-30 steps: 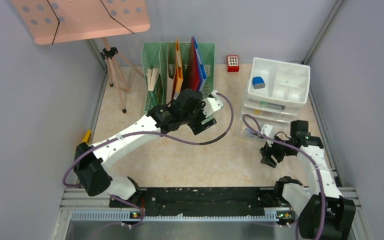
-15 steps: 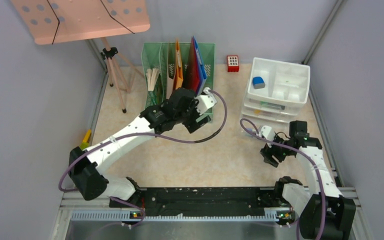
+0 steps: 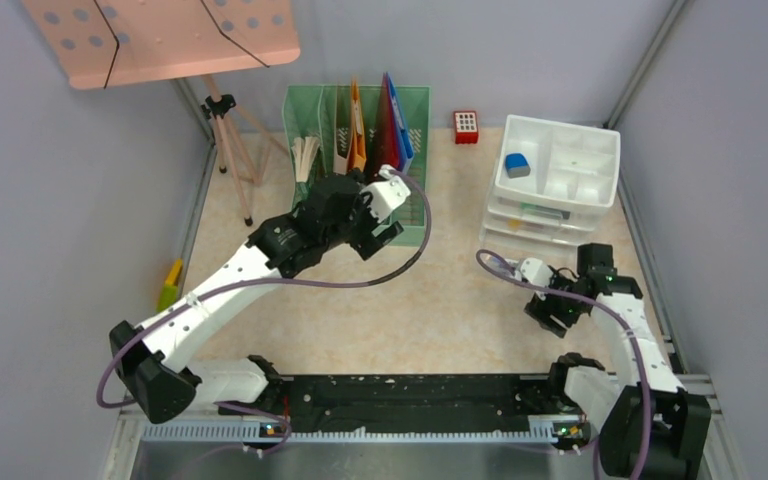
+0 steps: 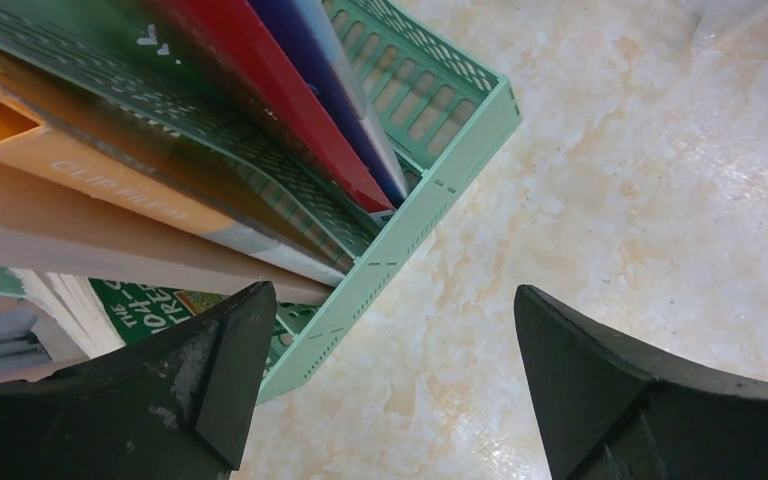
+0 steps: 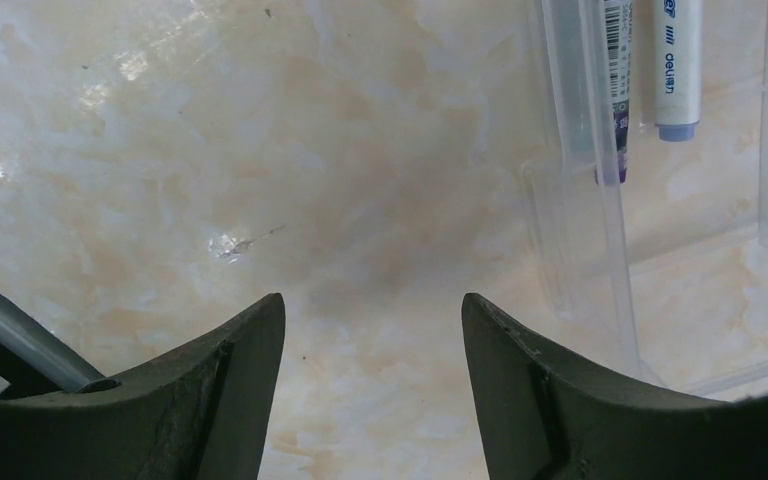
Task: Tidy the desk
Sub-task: Close the drawer in the storage box.
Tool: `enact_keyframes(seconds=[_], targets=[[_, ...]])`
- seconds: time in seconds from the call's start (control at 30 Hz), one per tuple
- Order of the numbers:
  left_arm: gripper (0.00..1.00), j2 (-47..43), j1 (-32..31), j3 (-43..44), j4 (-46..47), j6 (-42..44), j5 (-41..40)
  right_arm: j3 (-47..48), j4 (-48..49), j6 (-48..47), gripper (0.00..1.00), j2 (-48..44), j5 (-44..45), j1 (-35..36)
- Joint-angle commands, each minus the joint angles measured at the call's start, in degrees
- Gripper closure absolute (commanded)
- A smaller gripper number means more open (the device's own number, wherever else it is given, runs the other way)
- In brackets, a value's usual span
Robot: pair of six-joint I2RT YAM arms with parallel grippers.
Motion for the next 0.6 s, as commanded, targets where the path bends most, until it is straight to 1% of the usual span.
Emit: enact_keyframes(seconds=[0.0,0.17,0.4,0.57], targets=[[0.06,-3.43,0.85,-0.12,1.08,0.14,-1.58,-0.09,2.80,-0.90,0.35,2.66,2.65,0.50],[0.05,-4.79,1.57,-0.54,1.20,0.27,-2.31,-0.98,9.24,0.10,0.37,5.05,3.96,0.50],[0.05,-5.86,2.17,0.17,0.80,1.02,-3.87,-1.61,20.90,1.87,0.38,10.74,9.12,0.45],[0.04,-6.51,2.77,0.52,0.50,1.11,-4.48,1.02,27.17,5.06,0.39,15.94,9.99,0.50]])
